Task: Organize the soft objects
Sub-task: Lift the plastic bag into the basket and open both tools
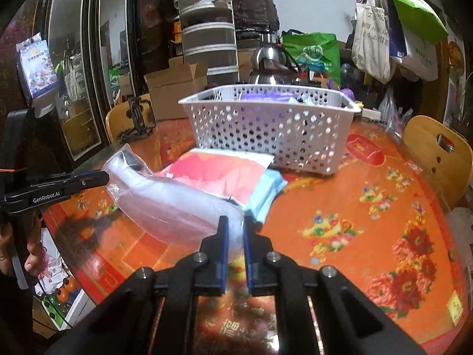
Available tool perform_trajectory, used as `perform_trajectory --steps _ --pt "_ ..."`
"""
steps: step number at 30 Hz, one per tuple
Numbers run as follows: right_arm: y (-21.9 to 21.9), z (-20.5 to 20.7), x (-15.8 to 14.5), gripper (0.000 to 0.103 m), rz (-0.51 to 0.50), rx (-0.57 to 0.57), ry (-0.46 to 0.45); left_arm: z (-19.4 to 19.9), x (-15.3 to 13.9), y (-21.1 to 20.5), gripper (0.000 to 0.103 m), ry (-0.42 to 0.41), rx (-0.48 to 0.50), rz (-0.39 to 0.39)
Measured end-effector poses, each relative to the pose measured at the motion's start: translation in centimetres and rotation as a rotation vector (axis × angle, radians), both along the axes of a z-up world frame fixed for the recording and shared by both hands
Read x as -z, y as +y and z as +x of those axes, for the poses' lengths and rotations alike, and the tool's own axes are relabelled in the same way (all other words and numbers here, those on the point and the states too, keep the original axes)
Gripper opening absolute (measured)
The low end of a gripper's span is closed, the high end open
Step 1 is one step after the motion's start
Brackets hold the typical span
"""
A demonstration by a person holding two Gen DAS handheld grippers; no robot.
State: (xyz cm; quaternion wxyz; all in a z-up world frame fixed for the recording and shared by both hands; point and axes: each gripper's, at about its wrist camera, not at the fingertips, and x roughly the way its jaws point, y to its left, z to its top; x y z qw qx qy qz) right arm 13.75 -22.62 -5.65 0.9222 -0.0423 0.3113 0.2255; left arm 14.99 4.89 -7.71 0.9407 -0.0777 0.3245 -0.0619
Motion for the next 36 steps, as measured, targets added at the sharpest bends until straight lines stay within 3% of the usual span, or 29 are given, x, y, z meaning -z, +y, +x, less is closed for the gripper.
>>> perform_trajectory --steps 8,13,19,24,29,36 --pt "-1.5 1.1 -2.5 0.008 0.015 -0.006 -0.030 0.9 -3.1 -1.7 0.006 -0.049 0.021 0.008" --pt "-2.6 3.7 -6.1 0.008 0.026 -0.008 -0.072 3.0 -6.5 -2.7 0.006 -0.097 0.041 0.011" --pt "-3.6 9.0 -11.1 0.008 0.047 0.013 -0.127 8.1 -12.2 -3.0 0.006 -0.159 0.044 -0.003" --pt "-3.5 14.5 -14.3 0.008 0.040 0.027 -0.158 14.6 -15.4 -2.7 0.006 -0.150 0.015 -0.004" --pt "-3.4 19.1 -14.9 0.008 0.018 0.056 -0.156 20.5 -15.5 -3.2 0.006 -0.098 -0.002 -0.005" --pt "-3.2 24.1 -11.2 0.008 -0.030 0.088 -0.098 25.6 -11.6 -4.1 0.006 -0.021 -0.028 0.006"
